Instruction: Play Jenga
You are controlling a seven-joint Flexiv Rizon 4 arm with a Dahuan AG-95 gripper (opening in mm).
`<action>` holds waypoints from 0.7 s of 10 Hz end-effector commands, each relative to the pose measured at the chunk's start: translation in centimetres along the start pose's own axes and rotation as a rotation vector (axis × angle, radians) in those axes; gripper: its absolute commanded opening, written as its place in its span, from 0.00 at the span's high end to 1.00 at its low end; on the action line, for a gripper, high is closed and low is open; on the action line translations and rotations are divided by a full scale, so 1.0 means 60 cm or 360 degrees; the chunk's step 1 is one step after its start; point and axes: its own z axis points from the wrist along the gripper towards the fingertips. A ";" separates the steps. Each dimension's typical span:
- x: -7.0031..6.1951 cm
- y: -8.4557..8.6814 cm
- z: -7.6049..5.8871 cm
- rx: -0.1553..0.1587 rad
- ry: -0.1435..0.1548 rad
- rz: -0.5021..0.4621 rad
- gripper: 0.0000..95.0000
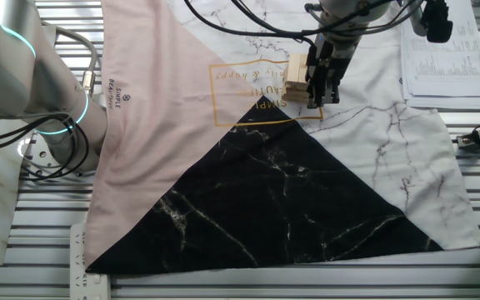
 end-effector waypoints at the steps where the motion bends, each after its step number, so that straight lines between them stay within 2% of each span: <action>1: 0.000 0.000 0.000 0.0002 -0.0001 0.0002 1.00; 7: 0.001 0.000 0.001 0.0009 0.0000 -0.0006 1.00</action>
